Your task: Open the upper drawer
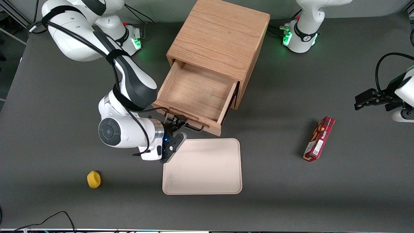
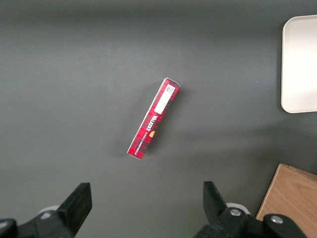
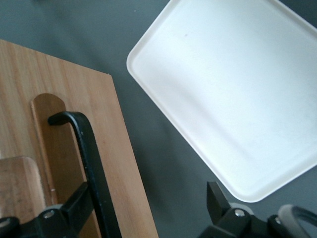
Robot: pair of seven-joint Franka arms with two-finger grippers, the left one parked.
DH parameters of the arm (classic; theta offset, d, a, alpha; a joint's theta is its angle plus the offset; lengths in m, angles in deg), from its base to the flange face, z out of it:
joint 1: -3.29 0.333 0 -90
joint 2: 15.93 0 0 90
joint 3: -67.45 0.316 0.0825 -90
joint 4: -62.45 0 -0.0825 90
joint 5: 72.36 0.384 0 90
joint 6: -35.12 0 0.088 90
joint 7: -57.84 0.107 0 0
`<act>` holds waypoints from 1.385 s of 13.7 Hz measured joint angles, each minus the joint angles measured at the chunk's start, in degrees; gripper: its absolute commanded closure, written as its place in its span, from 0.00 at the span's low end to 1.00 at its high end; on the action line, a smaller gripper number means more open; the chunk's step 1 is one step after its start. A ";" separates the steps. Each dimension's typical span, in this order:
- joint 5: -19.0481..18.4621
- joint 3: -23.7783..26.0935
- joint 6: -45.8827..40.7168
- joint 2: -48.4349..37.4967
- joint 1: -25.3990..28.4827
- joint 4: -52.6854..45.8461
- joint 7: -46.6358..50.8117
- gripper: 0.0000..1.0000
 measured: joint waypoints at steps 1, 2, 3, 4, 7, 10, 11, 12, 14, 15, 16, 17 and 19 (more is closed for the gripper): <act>-0.01 -0.38 0.00 0.20 0.00 -0.29 -0.72 0.00; -0.02 -0.69 0.00 0.33 0.00 -0.44 -1.81 0.00; -0.02 -1.09 0.00 0.42 0.05 -0.61 -2.62 0.00; -0.02 -1.64 0.00 0.50 0.11 -0.99 -3.01 0.00; -0.06 -2.82 -0.01 0.81 0.11 -2.19 -3.67 0.00; -0.09 -3.91 -0.07 0.90 0.11 -3.43 -4.94 0.00; -0.09 -3.94 -0.60 0.91 0.13 -3.88 -5.04 0.00; -0.09 -3.83 -1.67 0.85 0.24 -4.47 -5.04 0.00; -0.09 -3.37 -3.50 -0.22 0.58 -6.62 -4.27 0.00; -0.09 -3.18 -4.45 -2.11 0.76 -7.50 -1.94 0.00; -0.09 -3.10 -6.56 -4.85 0.87 -8.05 1.80 0.00; -0.20 -3.09 -9.44 -8.09 0.92 -8.37 6.69 0.00; -1.67 -3.43 -15.61 -14.80 0.71 -8.35 17.59 0.00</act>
